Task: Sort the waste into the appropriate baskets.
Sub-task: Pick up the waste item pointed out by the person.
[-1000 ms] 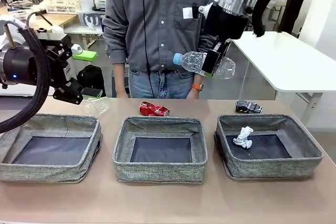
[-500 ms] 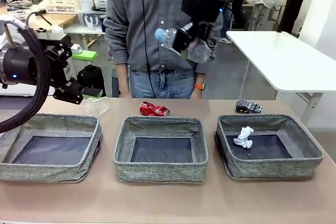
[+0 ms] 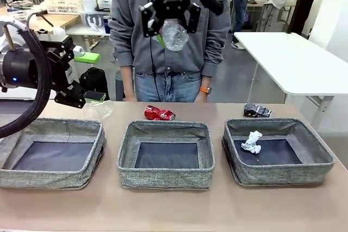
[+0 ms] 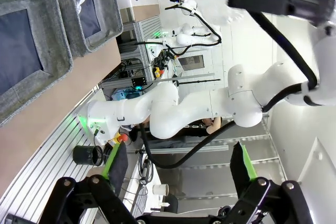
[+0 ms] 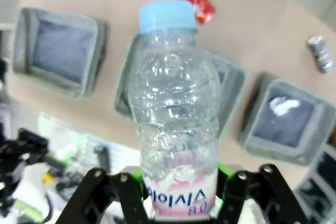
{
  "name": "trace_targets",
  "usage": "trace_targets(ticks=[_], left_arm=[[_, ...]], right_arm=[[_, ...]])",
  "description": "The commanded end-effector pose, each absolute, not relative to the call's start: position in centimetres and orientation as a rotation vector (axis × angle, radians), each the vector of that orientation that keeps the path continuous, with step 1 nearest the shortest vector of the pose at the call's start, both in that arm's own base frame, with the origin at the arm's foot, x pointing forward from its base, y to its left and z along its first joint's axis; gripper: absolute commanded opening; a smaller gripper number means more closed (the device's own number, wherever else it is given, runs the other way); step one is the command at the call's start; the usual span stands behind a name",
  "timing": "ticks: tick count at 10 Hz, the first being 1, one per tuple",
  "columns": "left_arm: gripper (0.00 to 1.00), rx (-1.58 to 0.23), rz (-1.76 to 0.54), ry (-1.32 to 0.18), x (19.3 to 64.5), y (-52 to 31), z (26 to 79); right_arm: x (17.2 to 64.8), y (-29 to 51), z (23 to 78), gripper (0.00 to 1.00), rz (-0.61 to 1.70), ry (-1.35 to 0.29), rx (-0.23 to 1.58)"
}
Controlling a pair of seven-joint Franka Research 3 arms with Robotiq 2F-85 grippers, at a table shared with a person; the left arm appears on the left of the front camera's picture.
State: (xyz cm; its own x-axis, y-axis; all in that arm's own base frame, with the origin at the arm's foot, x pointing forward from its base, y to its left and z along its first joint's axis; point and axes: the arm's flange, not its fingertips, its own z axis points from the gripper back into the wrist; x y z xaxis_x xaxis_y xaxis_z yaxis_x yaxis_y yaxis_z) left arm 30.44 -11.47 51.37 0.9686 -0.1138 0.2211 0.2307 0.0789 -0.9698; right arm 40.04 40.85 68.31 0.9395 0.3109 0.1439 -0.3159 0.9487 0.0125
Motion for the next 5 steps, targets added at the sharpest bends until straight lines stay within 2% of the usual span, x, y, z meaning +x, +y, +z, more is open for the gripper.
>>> trace_targets(ticks=[1,5], left_arm=[[1.0,-1.496,-0.252,-0.097,30.1,-11.7,51.5],[1.0,-1.496,-0.252,-0.097,30.1,-11.7,51.5]], right_arm=[[40.6,43.3,71.9,0.28,0.326,-0.172,0.007],[40.5,42.0,75.4,0.28,0.325,-0.226,0.009]])
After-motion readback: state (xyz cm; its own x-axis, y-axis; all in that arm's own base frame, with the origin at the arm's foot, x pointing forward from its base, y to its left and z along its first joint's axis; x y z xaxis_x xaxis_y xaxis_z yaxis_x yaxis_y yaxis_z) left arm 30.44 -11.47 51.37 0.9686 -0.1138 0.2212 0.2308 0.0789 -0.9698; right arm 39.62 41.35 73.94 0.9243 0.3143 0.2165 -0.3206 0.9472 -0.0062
